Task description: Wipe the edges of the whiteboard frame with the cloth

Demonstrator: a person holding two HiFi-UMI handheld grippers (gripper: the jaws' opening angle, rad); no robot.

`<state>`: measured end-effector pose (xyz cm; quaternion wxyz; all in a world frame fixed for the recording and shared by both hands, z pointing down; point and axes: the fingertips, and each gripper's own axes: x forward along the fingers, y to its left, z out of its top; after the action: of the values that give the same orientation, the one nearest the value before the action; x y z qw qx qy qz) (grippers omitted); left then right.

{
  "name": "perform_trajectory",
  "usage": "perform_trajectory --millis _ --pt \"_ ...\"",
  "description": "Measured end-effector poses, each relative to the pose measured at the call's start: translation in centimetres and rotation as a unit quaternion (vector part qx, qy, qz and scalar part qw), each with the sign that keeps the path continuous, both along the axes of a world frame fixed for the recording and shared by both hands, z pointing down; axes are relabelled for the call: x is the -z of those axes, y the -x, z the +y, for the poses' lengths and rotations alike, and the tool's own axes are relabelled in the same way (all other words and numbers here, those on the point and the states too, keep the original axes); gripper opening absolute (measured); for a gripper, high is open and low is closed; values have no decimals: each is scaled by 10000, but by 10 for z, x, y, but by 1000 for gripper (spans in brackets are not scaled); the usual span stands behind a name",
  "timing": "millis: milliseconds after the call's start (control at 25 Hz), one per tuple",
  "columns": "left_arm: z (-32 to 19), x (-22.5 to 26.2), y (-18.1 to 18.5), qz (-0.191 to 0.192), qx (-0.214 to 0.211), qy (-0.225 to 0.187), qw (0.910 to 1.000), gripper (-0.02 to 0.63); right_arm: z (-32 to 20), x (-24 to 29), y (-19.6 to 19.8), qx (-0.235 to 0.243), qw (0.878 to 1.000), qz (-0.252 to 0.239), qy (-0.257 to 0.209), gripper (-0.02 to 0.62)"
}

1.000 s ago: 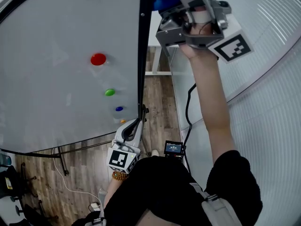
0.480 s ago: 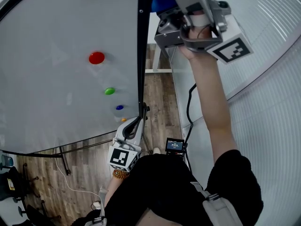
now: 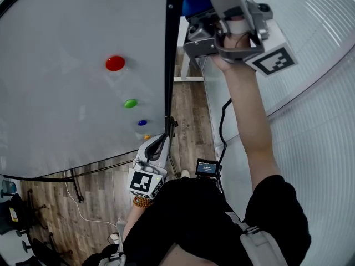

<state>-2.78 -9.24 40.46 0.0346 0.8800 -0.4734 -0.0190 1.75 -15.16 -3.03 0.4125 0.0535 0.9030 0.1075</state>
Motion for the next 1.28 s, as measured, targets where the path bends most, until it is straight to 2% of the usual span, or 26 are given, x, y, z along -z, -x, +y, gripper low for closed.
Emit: perform_trajectory --millis 1280 --pt "-8 35 0 -38 -50 25 10000 1 1 -10 1 70 9997 8 218 83"
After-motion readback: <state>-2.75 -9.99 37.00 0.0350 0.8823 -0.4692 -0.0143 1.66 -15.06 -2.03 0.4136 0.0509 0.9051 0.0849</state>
